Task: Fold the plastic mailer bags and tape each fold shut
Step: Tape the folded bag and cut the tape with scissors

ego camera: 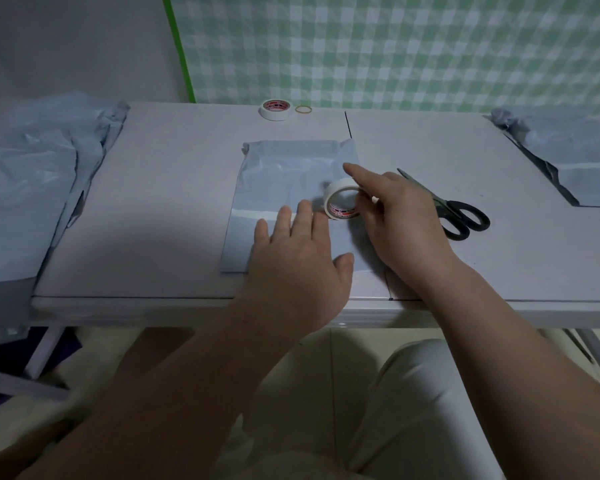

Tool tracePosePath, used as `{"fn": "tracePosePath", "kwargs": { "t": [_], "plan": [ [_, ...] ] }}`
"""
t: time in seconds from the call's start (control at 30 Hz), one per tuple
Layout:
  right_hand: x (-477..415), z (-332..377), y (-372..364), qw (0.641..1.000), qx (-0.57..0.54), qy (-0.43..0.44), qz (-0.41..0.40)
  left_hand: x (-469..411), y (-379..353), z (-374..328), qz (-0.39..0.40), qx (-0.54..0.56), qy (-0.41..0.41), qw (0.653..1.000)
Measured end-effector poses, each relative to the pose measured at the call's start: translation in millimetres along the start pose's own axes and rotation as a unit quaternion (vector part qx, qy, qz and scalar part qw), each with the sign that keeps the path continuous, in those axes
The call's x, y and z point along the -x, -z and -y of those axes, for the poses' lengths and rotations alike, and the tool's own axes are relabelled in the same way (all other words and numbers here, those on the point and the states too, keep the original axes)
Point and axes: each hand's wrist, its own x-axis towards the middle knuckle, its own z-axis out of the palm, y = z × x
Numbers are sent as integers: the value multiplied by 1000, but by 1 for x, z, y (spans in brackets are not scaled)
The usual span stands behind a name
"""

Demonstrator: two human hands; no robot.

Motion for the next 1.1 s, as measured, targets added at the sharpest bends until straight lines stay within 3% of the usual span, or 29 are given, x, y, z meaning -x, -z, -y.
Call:
{"fn": "tracePosePath", "kwargs": {
  "t": [0.3, 0.67, 0.93, 1.1],
  "plan": [
    [3, -6, 18, 999, 49, 3, 2, 1, 3, 0, 9, -13, -6, 1000],
    [7, 2, 22, 979, 203, -10, -3, -1, 4, -2, 20, -8, -1, 1000],
    [13, 2, 9, 984, 175, -9, -35, -3, 7, -11, 5, 0, 16, 1000],
    [11, -3, 12, 995, 85, -51, -30, -3, 13, -14, 7, -4, 6, 1000]
  ]
}}
